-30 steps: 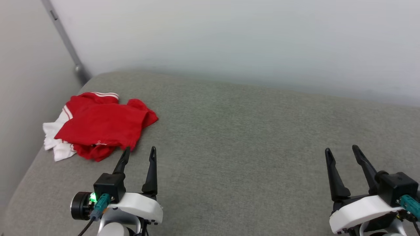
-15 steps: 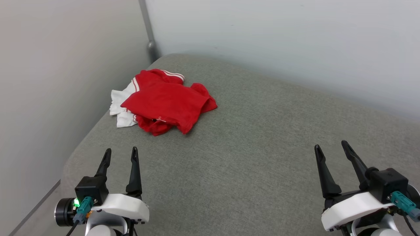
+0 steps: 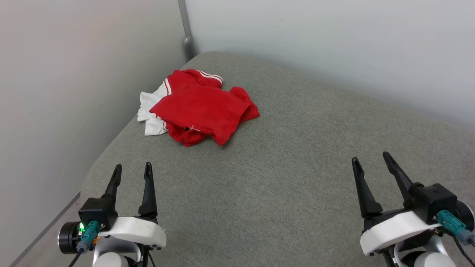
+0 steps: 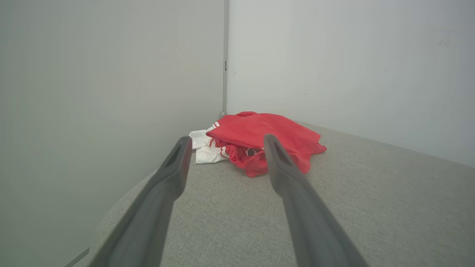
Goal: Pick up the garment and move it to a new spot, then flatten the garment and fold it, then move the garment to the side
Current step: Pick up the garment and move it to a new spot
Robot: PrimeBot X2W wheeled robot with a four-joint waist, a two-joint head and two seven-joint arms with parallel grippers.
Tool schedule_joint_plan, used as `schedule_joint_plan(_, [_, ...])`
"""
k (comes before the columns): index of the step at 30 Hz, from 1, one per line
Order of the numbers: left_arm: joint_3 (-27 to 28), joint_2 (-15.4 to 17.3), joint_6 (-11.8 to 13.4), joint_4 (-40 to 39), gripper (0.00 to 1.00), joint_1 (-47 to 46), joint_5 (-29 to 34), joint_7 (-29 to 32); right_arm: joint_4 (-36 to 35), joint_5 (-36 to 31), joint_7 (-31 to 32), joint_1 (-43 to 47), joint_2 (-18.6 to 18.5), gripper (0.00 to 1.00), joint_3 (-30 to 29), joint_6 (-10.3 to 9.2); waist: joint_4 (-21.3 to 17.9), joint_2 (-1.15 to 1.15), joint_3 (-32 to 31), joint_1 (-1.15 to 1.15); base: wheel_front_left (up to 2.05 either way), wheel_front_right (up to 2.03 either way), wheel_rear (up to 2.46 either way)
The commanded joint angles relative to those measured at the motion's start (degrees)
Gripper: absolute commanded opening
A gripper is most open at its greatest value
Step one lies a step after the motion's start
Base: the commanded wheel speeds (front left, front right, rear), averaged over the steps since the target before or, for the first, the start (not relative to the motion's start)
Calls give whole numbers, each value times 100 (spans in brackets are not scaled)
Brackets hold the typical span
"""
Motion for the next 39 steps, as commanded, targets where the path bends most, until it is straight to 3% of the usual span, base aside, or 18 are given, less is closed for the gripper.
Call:
schedule_joint_plan(1, [14, -11, 12, 22, 100, -91, -9, -16, -23, -48, -3, -79, 12, 100, -6, -2, 10, 0, 18, 0, 0, 0, 0])
schedule_joint_plan(6, [42, 62, -116, 297, 100, -659, -115, -16, -199, -171, 72, -190, 12, 100, 15, -2, -46, 0, 237, 0, 0, 0, 0])
schedule_joint_plan(12, [195, 537, -307, 701, 100, -2106, -408, 481, -505, -399, 295, -555, -20, 100, 149, -2, -525, 0, 874, 0, 0, 0, 0])
schedule_joint_plan(18, [214, 1318, -467, 1107, 100, -3531, -966, 1894, -718, -375, 361, -1004, -122, 100, 170, -2, -1198, 0, 1712, 0, 0, 0, 0])
schedule_joint_plan(23, [150, 2103, -498, 1488, 100, -4169, -1521, 3695, -772, -306, 283, -1270, -118, 100, 116, -2, -1698, 0, 2331, 0, 0, 0, 0])
schedule_joint_plan(27, [69, 2550, -504, 1740, 100, -4364, -2068, 4989, -778, -351, 184, -1413, -124, 100, 81, -2, -1963, 0, 2675, 0, 0, 0, 0])
schedule_joint_plan(31, [136, 2787, -506, 2002, 100, -4258, -2499, 5881, -784, -356, 162, -1530, -129, 100, 136, -2, -2148, 0, 2931, 0, 0, 0, 0])
schedule_joint_plan(35, [267, 2844, -380, 2220, 100, -4104, -2687, 6208, -821, -378, 160, -1659, -140, 100, 134, -2, -2277, 0, 3143, 0, 0, 0, 0])
schedule_joint_plan(39, [314, 2704, -218, 2464, 100, -3927, -2818, 6385, -830, -375, 160, -1684, -156, 100, 126, -2, -2332, 0, 3233, 0, 0, 0, 0])
